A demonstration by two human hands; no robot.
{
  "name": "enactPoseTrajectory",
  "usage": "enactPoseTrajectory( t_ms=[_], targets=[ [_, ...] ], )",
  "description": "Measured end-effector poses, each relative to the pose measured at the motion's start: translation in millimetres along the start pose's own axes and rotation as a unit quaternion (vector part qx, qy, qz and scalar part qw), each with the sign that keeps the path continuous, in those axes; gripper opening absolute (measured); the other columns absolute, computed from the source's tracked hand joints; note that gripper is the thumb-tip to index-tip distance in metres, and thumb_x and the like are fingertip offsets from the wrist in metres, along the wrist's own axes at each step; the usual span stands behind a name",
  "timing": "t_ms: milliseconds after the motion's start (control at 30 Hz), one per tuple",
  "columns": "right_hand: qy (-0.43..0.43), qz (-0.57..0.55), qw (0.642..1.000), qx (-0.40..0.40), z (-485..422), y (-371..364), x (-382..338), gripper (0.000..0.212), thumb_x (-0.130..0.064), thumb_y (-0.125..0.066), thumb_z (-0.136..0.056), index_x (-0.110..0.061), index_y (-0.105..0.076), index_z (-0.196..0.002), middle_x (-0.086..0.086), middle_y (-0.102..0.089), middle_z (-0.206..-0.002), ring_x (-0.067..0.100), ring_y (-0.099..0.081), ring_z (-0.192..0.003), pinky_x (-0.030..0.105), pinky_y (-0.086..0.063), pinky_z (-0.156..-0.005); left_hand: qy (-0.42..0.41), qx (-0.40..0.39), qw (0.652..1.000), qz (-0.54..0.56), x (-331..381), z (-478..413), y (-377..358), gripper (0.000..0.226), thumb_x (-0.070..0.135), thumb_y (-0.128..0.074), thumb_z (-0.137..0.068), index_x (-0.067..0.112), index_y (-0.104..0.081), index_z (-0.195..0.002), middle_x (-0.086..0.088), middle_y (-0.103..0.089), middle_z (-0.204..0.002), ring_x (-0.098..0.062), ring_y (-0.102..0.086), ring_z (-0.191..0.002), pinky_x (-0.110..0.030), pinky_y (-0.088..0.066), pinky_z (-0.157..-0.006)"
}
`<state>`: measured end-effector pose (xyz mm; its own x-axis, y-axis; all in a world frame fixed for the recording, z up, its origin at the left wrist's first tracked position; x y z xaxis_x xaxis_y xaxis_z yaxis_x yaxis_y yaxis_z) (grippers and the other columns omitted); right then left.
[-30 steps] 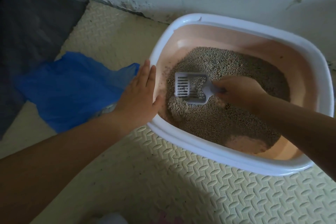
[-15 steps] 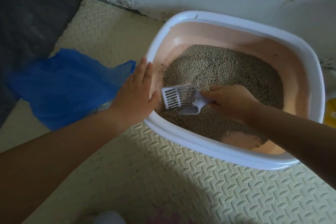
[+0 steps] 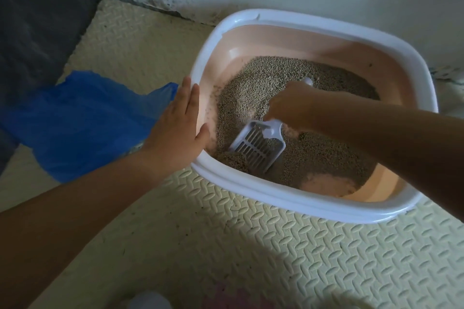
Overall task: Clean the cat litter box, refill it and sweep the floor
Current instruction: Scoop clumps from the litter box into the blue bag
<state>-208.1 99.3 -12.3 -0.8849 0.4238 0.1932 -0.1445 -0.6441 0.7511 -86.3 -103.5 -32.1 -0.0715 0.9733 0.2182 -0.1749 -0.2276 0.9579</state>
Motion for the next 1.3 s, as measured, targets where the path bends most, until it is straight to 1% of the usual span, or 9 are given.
enactPoseTrajectory(
  t_ms=[67, 200, 500, 667, 733, 833, 967, 1100, 1300],
  targets=[
    [0.006, 0.003, 1.000, -0.019, -8.4, 10.3, -3.8, 0.042, -0.032, -0.068, -0.080, -0.035, -0.058, -0.121, -0.006, -0.063, -0.112, 0.022, -0.051, -0.109, 0.052, -0.036, -0.099, -0.004, 0.000, 1.000, -0.010, 0.2, 0.3, -0.2, 0.075, 0.033, -0.042, -0.095, 0.005, 0.001, -0.150, -0.010, 0.015, -0.158, -0.027, -0.005, -0.146, -0.037, -0.022, -0.113],
    [0.078, 0.047, 0.994, 0.057, -24.2, 19.3, -9.7, 0.041, -0.020, -0.064, -0.084, -0.035, -0.058, -0.122, -0.010, -0.065, -0.111, 0.011, -0.053, -0.099, 0.035, -0.031, -0.096, -0.007, 0.004, 1.000, -0.011, -1.5, -0.1, 0.1, 0.075, 0.033, -0.042, -0.094, 0.005, 0.000, -0.150, -0.011, 0.012, -0.158, -0.027, -0.006, -0.146, -0.038, -0.023, -0.113],
    [0.114, 0.065, 0.986, 0.106, -41.5, 9.6, -6.2, 0.059, -0.016, -0.064, -0.082, -0.037, -0.046, -0.134, -0.008, -0.056, -0.128, 0.016, -0.045, -0.122, 0.040, -0.023, -0.111, -0.002, -0.003, 1.000, -0.005, 2.1, 1.2, 2.3, 0.075, 0.035, -0.038, -0.095, 0.007, 0.003, -0.150, -0.009, 0.016, -0.158, -0.026, -0.007, -0.146, -0.036, -0.023, -0.113],
    [0.113, 0.097, 0.949, 0.278, -38.8, 7.8, 5.8, 0.022, -0.031, -0.068, -0.077, -0.021, -0.065, -0.096, -0.002, -0.064, -0.094, 0.024, -0.058, -0.102, 0.052, -0.027, -0.110, -0.009, 0.001, 1.000, -0.002, 1.3, 0.5, 3.2, 0.074, 0.034, -0.039, -0.096, 0.006, 0.002, -0.150, -0.008, 0.016, -0.158, -0.024, -0.002, -0.146, -0.035, -0.019, -0.115],
    [0.105, 0.084, 0.954, 0.268, -33.8, 8.9, 11.9, 0.030, -0.041, -0.070, -0.074, -0.022, -0.066, -0.096, -0.001, -0.064, -0.094, 0.025, -0.058, -0.101, 0.053, -0.029, -0.107, -0.009, -0.001, 1.000, -0.001, 1.4, 0.9, 3.2, 0.074, 0.034, -0.039, -0.096, 0.006, 0.002, -0.150, -0.009, 0.017, -0.158, -0.024, -0.002, -0.146, -0.035, -0.017, -0.115],
    [0.091, 0.023, 0.975, 0.201, -31.6, 2.7, 17.6, 0.037, -0.049, -0.058, -0.084, -0.025, -0.058, -0.111, -0.005, -0.060, -0.109, 0.019, -0.048, -0.110, 0.038, -0.031, -0.100, -0.007, -0.001, 1.000, -0.002, 1.2, 1.3, 2.6, 0.074, 0.035, -0.038, -0.096, 0.006, 0.003, -0.150, -0.009, 0.017, -0.157, -0.024, -0.002, -0.146, -0.035, -0.018, -0.115],
    [0.109, -0.055, 0.978, 0.167, -28.4, -9.8, 19.3, 0.039, -0.058, -0.061, -0.078, -0.032, -0.062, -0.107, -0.012, -0.060, -0.104, 0.013, -0.048, -0.108, 0.033, -0.030, -0.096, -0.003, -0.003, 1.000, 0.009, 1.0, 0.4, 2.5, 0.074, 0.036, -0.038, -0.095, 0.008, 0.003, -0.151, -0.007, 0.018, -0.157, -0.025, -0.006, -0.146, -0.035, -0.020, -0.114],
    [0.104, -0.093, 0.976, 0.167, -28.0, -19.9, 20.8, 0.041, -0.055, -0.064, -0.078, -0.033, -0.062, -0.113, -0.012, -0.061, -0.109, 0.012, -0.047, -0.110, 0.033, -0.028, -0.098, -0.004, 0.003, 1.000, 0.009, -1.0, 1.1, 1.5, 0.075, 0.036, -0.040, -0.095, 0.008, 0.002, -0.151, -0.007, 0.017, -0.158, -0.027, -0.012, -0.145, -0.037, -0.024, -0.112],
    [0.077, -0.163, 0.963, 0.199, -31.6, -29.3, 25.9, 0.033, -0.046, -0.067, -0.079, -0.034, -0.065, -0.110, -0.015, -0.061, -0.097, 0.007, -0.046, -0.094, 0.025, -0.025, -0.083, -0.006, 0.008, 1.000, 0.009, 0.0, 0.8, 0.6, 0.074, 0.035, -0.040, -0.096, 0.008, 0.003, -0.151, -0.007, 0.016, -0.158, -0.025, -0.009, -0.145, -0.037, -0.025, -0.112]
  ],
)
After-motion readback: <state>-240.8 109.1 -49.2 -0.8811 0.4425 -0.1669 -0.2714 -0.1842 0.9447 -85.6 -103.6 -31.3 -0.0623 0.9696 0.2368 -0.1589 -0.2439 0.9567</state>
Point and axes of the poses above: each hand's wrist, its own z-axis away from the middle knuckle, its own y-axis out of the back of the hand, x = y × z, the point moved 1 cm from there along -z, towards the middle knuckle
